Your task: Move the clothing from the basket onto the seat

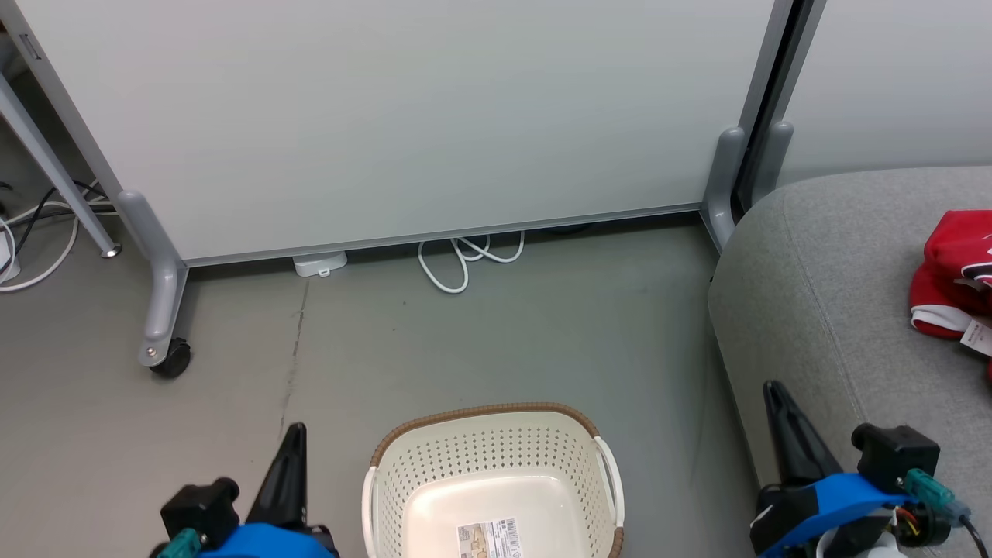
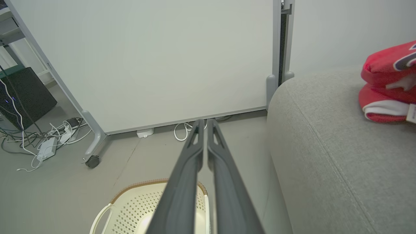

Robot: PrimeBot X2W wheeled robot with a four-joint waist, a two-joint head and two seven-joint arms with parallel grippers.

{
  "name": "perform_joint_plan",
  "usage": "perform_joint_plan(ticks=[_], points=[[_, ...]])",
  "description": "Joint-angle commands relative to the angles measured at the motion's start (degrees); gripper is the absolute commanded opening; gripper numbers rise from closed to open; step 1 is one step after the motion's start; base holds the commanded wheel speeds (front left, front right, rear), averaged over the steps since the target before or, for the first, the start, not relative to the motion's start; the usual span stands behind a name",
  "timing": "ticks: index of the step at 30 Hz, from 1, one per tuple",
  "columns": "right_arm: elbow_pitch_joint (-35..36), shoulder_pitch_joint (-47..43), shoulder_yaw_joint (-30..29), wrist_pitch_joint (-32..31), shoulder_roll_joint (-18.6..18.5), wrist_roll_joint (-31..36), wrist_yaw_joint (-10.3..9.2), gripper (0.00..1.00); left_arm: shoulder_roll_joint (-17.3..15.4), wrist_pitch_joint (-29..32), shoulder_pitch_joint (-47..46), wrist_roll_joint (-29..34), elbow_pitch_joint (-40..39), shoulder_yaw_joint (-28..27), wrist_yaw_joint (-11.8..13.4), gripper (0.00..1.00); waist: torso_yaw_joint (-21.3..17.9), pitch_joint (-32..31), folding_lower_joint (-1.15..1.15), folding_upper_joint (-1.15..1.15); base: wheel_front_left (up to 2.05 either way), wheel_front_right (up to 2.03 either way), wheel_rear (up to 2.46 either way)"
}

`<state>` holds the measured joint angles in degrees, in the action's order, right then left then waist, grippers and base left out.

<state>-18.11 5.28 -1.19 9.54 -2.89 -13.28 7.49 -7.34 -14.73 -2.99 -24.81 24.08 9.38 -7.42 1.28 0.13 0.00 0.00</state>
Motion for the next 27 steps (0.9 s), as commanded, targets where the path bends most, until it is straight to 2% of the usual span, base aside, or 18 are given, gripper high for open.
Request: perform_joint_plan(ticks=[1,27], points=[[-0.3,-0.1,0.0,-0.1,0.0,-0.2,0.00,0.00,0.1,0.1,0.3,-0.2,0.2,0.0,0.0,0.00,0.0,0.0,0.00,0.00,0.00,0.00,0.00],[1.2,0.3,-1.8,-5.2,0.0,-25.6,0.00,0.00,1.5,6.9,-1.0,-21.8,-3.1,-5.2,0.0,0.00,-0.3,0.0,0.00,0.00,0.00,0.00,0.00]])
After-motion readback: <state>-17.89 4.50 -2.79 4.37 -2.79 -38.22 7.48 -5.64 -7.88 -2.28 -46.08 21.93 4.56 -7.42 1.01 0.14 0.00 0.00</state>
